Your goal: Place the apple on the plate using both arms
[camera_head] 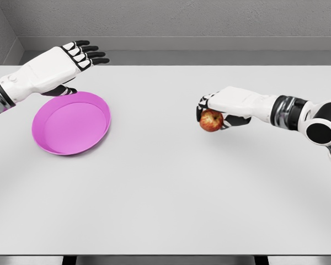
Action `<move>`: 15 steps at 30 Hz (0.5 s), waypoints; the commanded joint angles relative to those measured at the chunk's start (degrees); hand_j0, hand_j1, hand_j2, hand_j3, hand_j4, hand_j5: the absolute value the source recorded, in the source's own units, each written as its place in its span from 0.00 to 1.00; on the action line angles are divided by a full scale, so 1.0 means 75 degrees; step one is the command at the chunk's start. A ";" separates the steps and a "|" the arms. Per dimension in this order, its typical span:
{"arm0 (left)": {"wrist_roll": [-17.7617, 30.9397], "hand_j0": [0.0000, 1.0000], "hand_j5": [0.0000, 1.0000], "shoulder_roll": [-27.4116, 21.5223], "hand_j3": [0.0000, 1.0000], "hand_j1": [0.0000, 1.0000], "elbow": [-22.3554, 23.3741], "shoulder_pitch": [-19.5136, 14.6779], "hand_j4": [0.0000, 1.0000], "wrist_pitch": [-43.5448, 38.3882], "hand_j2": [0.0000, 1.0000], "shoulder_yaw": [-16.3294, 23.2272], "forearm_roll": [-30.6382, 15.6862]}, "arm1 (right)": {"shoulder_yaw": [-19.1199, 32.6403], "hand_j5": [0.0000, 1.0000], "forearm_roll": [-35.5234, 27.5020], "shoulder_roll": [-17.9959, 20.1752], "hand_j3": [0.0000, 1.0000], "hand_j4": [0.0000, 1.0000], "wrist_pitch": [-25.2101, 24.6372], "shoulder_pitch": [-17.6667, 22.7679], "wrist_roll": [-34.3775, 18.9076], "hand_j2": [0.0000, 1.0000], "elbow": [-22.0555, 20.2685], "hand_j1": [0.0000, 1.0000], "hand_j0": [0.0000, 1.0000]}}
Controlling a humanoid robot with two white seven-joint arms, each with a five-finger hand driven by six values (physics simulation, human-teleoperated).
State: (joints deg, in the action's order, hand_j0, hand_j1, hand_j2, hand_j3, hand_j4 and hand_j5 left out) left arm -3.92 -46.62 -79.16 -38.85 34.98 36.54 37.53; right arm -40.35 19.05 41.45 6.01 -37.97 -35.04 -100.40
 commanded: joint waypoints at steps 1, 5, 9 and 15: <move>-0.0005 1.00 1.00 -0.0007 1.00 1.00 -0.0003 0.0000 1.00 0.0003 1.00 -0.0009 -0.0058 | 0.0001 0.45 -0.0020 -0.0488 0.45 0.45 -0.0004 0.0000 0.0005 0.45 0.0004 0.45 0.45; -0.0005 1.00 1.00 -0.0007 1.00 1.00 -0.0003 0.0000 1.00 0.0003 1.00 -0.0009 -0.0070 | -0.0022 0.45 0.0015 -0.1050 0.45 0.45 -0.0016 0.0035 0.0005 0.45 0.0039 0.45 0.45; -0.0005 1.00 1.00 -0.0007 1.00 1.00 0.0008 0.0012 1.00 0.0003 1.00 -0.0009 -0.0058 | -0.0174 0.45 0.0039 -0.1320 0.45 0.45 -0.0016 0.0082 0.0005 0.45 0.0109 0.45 0.45; -0.0005 1.00 1.00 -0.0007 1.00 1.00 0.0008 0.0000 1.00 0.0003 1.00 -0.0009 -0.0058 | -0.0303 0.45 0.0132 -0.1507 0.45 0.45 -0.0016 0.0082 0.0005 0.45 0.0238 0.45 0.45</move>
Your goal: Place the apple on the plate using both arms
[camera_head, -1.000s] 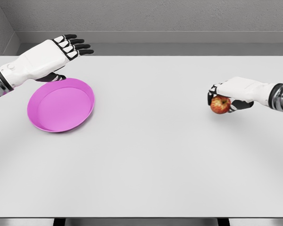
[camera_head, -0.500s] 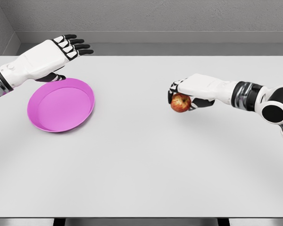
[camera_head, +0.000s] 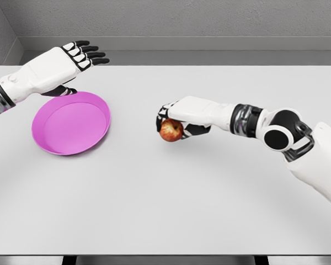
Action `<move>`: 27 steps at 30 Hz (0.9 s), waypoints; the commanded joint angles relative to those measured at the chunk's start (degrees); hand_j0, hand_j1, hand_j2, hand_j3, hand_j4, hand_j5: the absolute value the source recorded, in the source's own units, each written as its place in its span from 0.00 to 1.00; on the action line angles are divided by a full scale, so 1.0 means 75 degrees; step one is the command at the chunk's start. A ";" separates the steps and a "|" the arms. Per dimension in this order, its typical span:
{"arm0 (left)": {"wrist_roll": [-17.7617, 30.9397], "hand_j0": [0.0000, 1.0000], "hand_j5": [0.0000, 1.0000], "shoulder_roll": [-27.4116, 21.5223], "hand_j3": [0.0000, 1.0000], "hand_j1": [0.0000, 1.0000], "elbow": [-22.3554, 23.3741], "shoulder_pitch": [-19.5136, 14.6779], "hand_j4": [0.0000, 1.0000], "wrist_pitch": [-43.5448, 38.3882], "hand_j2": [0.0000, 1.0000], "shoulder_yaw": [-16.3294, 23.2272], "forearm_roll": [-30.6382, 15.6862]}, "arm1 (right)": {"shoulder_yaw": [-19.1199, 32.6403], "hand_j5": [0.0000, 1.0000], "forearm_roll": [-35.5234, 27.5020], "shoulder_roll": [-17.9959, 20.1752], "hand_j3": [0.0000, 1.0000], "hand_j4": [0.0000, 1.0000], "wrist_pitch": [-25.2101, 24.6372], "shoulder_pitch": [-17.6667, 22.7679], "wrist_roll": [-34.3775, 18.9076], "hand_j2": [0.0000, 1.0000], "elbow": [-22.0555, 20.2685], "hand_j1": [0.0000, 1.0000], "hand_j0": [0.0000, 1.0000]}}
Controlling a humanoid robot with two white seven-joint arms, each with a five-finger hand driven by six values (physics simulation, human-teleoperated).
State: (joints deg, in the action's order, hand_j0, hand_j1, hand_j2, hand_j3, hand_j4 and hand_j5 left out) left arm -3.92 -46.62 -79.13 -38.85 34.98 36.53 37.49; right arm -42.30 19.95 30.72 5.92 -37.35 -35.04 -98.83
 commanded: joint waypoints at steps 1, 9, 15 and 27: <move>-0.0005 1.00 1.00 -0.0007 1.00 1.00 0.0003 0.0000 1.00 0.0003 1.00 -0.0007 -0.0041 | -0.0043 0.46 0.0011 -0.0076 0.46 0.46 -0.0004 0.0000 0.0005 0.46 0.0029 0.46 0.46; -0.0005 1.00 1.00 -0.0007 1.00 1.00 -0.0008 0.0012 1.00 0.0003 1.00 -0.0007 -0.0041 | -0.0090 1.00 -0.0012 -0.0088 1.00 1.00 -0.0438 0.0012 0.0005 1.00 -0.0030 1.00 1.00; -0.0005 1.00 1.00 -0.0007 1.00 1.00 -0.0207 0.0023 1.00 0.0003 1.00 0.0005 -0.0053 | 0.0753 1.00 -0.0012 0.0450 1.00 1.00 -0.0403 0.0000 0.0005 1.00 -0.0030 1.00 1.00; 0.0440 1.00 1.00 0.0098 1.00 1.00 -0.0910 0.0070 1.00 0.0003 1.00 0.0110 -0.0018 | 0.3296 1.00 -0.0094 0.2091 1.00 1.00 0.0464 0.1008 0.0005 1.00 0.0017 1.00 1.00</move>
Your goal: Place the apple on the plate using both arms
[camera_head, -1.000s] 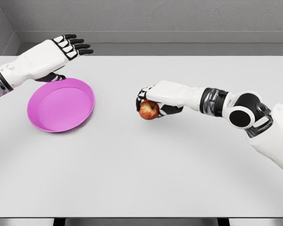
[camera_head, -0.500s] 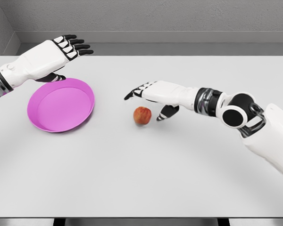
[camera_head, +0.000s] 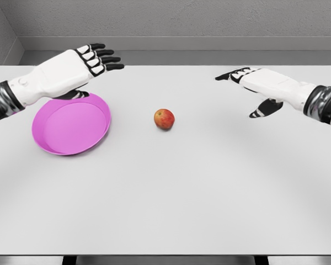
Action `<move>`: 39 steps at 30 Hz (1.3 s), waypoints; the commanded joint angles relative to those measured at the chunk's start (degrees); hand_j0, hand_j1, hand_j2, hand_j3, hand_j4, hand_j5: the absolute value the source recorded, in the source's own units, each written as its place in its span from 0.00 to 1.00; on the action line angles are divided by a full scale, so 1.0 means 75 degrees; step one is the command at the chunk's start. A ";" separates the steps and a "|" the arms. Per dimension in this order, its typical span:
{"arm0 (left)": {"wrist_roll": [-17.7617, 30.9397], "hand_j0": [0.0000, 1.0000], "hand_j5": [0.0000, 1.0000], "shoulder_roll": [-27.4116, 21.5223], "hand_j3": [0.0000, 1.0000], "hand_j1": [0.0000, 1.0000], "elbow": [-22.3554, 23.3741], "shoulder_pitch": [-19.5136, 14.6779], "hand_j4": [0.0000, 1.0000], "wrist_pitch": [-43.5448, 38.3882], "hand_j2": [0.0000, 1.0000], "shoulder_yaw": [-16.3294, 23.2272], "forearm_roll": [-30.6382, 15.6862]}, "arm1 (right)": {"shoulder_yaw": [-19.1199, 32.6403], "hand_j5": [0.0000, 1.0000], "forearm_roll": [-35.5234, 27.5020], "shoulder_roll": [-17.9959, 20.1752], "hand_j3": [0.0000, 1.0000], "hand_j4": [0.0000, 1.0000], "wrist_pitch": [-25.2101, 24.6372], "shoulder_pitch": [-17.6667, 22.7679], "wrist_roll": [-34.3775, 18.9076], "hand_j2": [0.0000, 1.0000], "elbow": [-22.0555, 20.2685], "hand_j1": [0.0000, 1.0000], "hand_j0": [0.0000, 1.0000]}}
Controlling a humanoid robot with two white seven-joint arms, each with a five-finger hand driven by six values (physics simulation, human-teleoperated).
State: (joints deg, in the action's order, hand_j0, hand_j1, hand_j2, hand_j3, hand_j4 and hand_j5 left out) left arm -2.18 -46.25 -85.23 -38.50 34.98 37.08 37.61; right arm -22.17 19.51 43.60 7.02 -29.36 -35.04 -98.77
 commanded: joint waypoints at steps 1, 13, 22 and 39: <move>0.0466 1.00 1.00 0.0096 1.00 1.00 -0.0132 0.0000 1.00 0.0003 1.00 0.0036 -0.0034 | 0.0776 1.00 -0.0035 0.0514 1.00 1.00 0.0493 0.0035 0.0005 1.00 0.0021 1.00 1.00; 0.2037 1.00 1.00 0.1796 1.00 1.00 -0.0741 -0.1113 1.00 0.0003 1.00 0.1360 0.0118 | 0.1303 1.00 -0.0047 0.1147 1.00 1.00 0.1021 0.0938 0.0005 1.00 0.0067 1.00 1.00; 0.2037 1.00 1.00 0.1913 1.00 1.00 -0.0390 -0.1570 1.00 0.0003 1.00 0.1946 0.0704 | 0.1163 1.00 -0.0058 0.1170 1.00 1.00 0.0962 0.0949 0.0005 1.00 0.0091 1.00 1.00; 0.2881 1.00 1.00 0.2745 1.00 1.00 0.1169 -0.1781 1.00 0.0003 1.00 0.2216 0.1618 | 0.1034 1.00 -0.0058 0.1159 1.00 1.00 0.0962 0.0949 0.0005 1.00 0.0067 1.00 1.00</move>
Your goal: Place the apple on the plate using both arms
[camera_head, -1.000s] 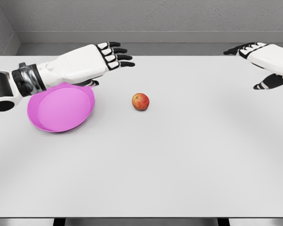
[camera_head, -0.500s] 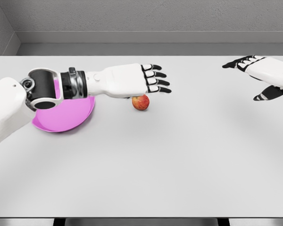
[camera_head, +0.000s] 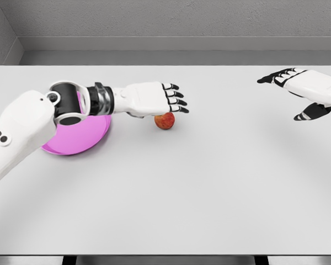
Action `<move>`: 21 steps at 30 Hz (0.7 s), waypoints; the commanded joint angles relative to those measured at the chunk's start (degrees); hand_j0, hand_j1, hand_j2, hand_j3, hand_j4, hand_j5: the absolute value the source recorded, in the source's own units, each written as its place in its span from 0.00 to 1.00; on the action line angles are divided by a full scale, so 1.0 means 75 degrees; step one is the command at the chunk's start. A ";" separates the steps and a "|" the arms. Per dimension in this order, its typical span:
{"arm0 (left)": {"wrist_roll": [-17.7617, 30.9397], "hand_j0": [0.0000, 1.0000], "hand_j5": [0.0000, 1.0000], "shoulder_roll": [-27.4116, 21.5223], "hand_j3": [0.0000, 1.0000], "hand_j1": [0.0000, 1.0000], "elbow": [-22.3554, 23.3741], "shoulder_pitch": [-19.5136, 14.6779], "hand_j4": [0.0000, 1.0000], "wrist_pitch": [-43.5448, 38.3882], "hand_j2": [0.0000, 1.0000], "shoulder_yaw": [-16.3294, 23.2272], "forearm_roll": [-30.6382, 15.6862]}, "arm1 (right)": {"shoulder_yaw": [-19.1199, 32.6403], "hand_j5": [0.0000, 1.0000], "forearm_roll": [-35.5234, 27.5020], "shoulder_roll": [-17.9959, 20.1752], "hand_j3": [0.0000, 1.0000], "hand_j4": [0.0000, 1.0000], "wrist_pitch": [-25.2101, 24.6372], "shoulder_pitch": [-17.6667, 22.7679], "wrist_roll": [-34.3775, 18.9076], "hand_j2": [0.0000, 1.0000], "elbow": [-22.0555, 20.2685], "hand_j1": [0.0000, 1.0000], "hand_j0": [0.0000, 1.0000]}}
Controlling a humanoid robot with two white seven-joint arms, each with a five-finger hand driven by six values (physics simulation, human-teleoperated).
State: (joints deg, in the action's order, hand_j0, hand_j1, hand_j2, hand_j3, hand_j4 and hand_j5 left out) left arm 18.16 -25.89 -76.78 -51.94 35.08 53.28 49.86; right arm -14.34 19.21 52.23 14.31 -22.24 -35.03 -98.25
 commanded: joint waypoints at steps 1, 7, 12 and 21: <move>0.0180 1.00 1.00 0.0042 1.00 1.00 0.0066 0.0000 1.00 -0.0010 1.00 0.0068 -0.0003 | -0.0010 1.00 -0.0019 0.0009 1.00 1.00 -0.0009 0.0000 0.0003 1.00 -0.0002 1.00 1.00; 0.0192 1.00 1.00 0.0440 1.00 1.00 0.0675 -0.0105 1.00 -0.0010 1.00 0.0232 0.0208 | -0.0010 1.00 -0.0019 -0.0003 1.00 1.00 -0.0009 0.0000 0.0003 1.00 -0.0002 1.00 1.00; 0.0637 1.00 1.00 0.0616 1.00 1.00 0.0781 -0.0094 1.00 -0.0010 1.00 0.0244 0.0184 | -0.0010 1.00 -0.0019 -0.0014 1.00 1.00 -0.0009 0.0000 0.0003 1.00 0.0010 1.00 1.00; 0.1352 1.00 1.00 0.0850 1.00 1.00 0.1179 -0.0164 1.00 -0.0010 1.00 0.0326 0.0255 | -0.0010 1.00 -0.0019 -0.0038 1.00 1.00 -0.0009 0.0000 0.0003 1.00 0.0010 1.00 1.00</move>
State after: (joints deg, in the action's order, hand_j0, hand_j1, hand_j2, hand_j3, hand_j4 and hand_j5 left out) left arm 26.71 -19.86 -68.55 -53.17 35.10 55.75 52.01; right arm -14.42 19.22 51.85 14.31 -22.24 -35.03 -98.15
